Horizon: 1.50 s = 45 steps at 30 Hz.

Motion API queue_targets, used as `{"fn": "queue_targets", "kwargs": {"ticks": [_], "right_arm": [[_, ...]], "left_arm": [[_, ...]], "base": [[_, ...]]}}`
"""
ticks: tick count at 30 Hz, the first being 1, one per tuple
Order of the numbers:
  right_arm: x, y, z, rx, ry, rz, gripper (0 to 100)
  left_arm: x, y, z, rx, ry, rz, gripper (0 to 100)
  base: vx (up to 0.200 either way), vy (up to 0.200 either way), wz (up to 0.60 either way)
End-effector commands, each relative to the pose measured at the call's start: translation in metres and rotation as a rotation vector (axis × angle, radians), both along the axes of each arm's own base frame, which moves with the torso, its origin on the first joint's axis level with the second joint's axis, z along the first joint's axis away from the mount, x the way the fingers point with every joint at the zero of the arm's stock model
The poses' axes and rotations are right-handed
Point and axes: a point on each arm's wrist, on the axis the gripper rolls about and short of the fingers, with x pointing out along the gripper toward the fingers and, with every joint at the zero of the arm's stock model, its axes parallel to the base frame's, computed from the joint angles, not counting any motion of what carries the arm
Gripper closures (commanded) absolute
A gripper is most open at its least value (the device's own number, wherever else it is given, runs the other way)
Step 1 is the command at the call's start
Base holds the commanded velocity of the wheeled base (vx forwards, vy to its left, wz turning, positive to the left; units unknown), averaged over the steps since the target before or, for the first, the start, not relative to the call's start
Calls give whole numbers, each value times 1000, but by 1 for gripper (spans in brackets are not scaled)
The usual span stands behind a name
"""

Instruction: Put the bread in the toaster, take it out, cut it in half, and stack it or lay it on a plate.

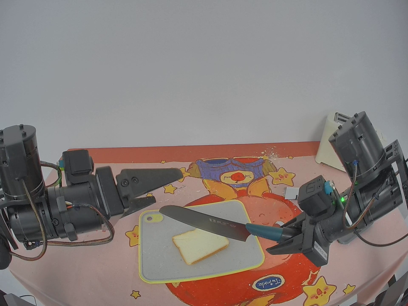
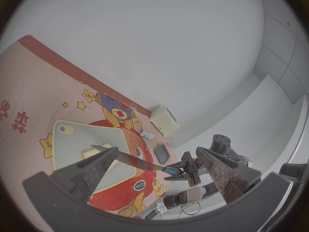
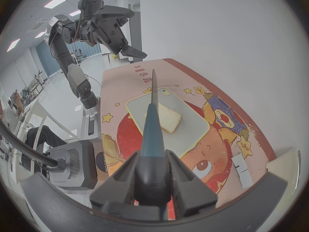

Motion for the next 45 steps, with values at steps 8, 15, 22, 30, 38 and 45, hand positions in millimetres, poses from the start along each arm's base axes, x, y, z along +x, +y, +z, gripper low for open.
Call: {"fn": "queue_targets", "kwargs": {"ticks": [8, 15, 22, 30, 38, 45], "right_arm": [[4, -7, -11, -32, 26, -44, 100], [14, 0, -24, -39, 26, -43, 100], [19, 4, -34, -62, 49, -43, 100], [27, 11, -40, -70, 31, -58, 100], [27, 12, -43, -94, 19, -84, 100], [23, 17, -45, -98, 26, -61, 100]], "left_arm": [[2, 0, -4, 11, 14, 5, 0], [10, -5, -17, 45, 58, 3, 0], [17, -11, -32, 101, 84, -10, 0], [16, -12, -36, 114, 90, -22, 0], [21, -13, -23, 119, 11, -31, 0], [27, -18, -17, 151, -3, -39, 0]], "base": [[0, 0, 0], [0, 0, 0], [0, 0, 0], [0, 0, 0], [0, 0, 0], [0, 0, 0]]}}
